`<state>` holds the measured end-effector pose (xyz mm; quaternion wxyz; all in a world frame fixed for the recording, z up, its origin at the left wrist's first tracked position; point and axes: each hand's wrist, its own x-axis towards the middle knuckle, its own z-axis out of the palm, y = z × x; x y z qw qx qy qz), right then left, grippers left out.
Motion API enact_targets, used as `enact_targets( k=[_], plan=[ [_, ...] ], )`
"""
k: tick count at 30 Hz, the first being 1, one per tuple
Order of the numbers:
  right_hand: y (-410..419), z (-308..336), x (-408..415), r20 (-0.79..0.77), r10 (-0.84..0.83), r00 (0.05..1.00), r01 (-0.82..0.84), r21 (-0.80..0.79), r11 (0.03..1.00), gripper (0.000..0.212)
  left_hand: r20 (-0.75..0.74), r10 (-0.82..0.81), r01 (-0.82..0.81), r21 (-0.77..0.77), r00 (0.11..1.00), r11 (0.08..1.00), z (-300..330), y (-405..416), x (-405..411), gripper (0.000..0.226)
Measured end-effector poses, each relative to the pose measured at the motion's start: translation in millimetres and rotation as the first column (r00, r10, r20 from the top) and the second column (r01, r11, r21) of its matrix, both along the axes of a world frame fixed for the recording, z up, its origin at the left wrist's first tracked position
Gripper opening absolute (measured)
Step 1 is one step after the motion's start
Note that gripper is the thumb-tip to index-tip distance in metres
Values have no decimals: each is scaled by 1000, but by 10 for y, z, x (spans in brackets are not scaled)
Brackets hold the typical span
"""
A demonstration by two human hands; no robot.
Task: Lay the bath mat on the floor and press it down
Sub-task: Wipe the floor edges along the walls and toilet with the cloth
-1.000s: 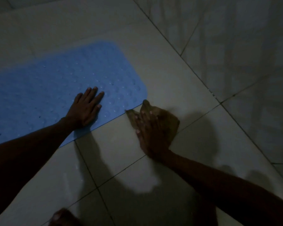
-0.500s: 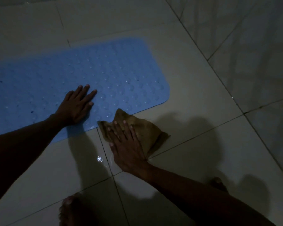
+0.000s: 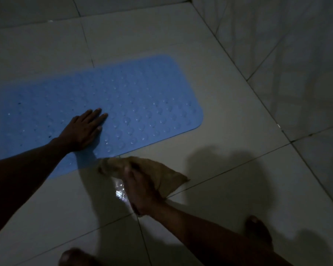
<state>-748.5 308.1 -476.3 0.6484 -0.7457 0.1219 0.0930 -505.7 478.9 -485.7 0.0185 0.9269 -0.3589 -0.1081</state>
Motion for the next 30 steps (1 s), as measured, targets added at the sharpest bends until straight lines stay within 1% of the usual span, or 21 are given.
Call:
enact_targets(
  k=[1,2,3,4,5,6,8,9,10,11,13,14,15,16,17,19,20,22,24,27,30],
  plan=[
    [-45,89,119,-57,-64,996,77,266,961,57,15,-34,34,10,999,999,6,33,51,62],
    [-129,168,269,-81,-118,990,143,512,847,55,37,-55,55,5,998,998,8,59,103,61],
    [-253,249,449,-128,-185,974,222,665,713,58,47,-43,43,-8,998,999,16,76,164,61],
    [-419,335,664,-193,-268,944,322,721,614,63,39,-3,4,-17,999,1000,36,78,214,62],
    [-606,454,865,-231,-325,917,385,723,573,71,34,54,-53,-39,998,998,23,90,255,63],
    [-789,560,1086,-241,-349,906,408,720,562,79,30,116,-114,-62,993,992,16,84,292,63],
    [-1054,834,1523,-261,-311,914,400,710,580,92,10,221,-219,-108,975,970,30,83,345,63],
    [-1122,877,1680,-265,-319,910,411,679,608,95,-1,238,-237,-115,971,965,25,48,354,62],
    [-1121,949,1917,-249,-307,919,394,631,668,90,1,255,-253,-125,967,959,49,48,388,62],
    [-1063,1013,2096,-254,-293,922,386,543,746,76,6,254,-251,-129,967,959,56,57,421,62],
    [-863,1053,2522,-244,-220,944,308,422,853,46,9,250,-246,-135,968,960,105,62,500,61],
    [-710,1122,2740,-245,-199,949,279,355,892,41,-6,260,-258,-147,966,955,126,80,553,60],
    [-572,1216,2900,-231,-194,953,259,299,919,42,-32,266,-268,-152,963,951,147,82,605,59],
    [-452,1251,3106,-215,-216,952,273,288,918,46,-54,285,-290,-157,957,944,157,85,637,57],
    [-285,1375,3332,-185,-198,962,245,281,928,49,-69,321,-328,-171,944,929,187,125,715,54],
    [-66,1580,3703,-155,-162,975,205,323,924,51,-83,385,-394,-158,919,906,223,144,831,42],
    [25,1704,3878,-167,-118,979,172,356,918,54,-76,410,-417,-146,909,897,226,163,910,37],
    [145,1876,4181,-171,-87,981,149,394,907,57,-78,452,-458,-118,889,881,222,256,1104,36],
    [200,1991,4427,-172,-103,980,163,386,908,58,-91,476,-485,-125,874,866,180,334,1277,37],
    [214,1977,4852,-96,-123,988,148,311,939,57,-47,527,-528,-144,848,837,141,358,1479,34],
    [143,1662,5336,-70,-210,975,218,136,966,60,-26,615,-605,-217,788,766,4,354,1700,33]
  ],
)
